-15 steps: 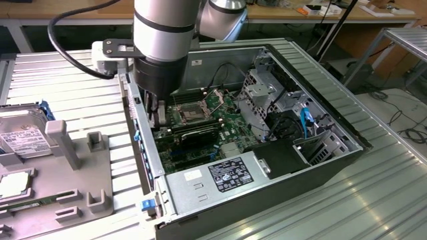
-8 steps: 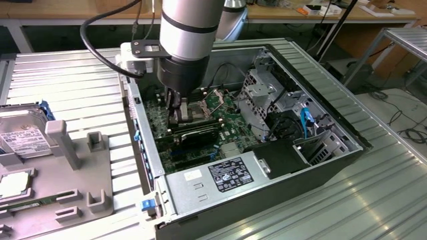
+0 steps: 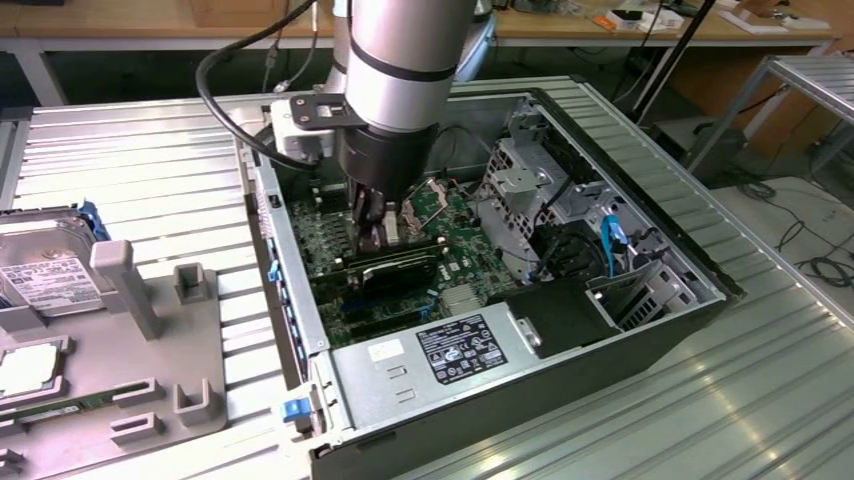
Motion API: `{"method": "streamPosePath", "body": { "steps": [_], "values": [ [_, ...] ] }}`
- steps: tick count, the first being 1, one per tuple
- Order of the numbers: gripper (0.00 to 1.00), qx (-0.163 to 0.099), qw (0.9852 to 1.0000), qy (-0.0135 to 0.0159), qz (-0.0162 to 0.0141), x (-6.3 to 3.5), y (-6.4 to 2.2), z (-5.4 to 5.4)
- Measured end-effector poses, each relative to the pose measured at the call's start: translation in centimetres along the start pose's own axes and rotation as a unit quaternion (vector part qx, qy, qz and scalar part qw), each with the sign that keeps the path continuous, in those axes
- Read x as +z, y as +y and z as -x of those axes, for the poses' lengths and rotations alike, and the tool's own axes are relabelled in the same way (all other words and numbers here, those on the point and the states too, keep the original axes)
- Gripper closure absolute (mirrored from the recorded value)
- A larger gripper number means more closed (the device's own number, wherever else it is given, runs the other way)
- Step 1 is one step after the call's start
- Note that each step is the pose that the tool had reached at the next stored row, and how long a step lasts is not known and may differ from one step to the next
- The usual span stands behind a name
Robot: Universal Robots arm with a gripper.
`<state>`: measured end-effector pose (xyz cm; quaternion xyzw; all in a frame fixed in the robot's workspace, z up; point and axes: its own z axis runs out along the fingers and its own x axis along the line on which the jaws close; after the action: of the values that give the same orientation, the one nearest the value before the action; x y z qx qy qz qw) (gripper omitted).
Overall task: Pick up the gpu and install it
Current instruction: 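Press down on the gpu until it lock into place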
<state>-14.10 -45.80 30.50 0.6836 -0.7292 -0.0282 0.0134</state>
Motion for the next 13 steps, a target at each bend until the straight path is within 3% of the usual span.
{"method": "streamPosePath", "body": {
  "steps": [7, 9, 11, 13],
  "values": [
    [0.89, -0.021, 0.9998, 0.0008, -0.0038, 0.46, -0.90, 0.0],
    [0.89, -0.030, 0.9995, 0.0014, -0.0069, 0.56, -1.14, 0.0],
    [0.89, -0.040, 0.9991, 0.0017, -0.0126, 0.60, -1.18, 0.0],
    [0.89, -0.054, 0.9982, 0.0018, -0.0261, 0.65, -1.19, 0.0]
  ]
}}
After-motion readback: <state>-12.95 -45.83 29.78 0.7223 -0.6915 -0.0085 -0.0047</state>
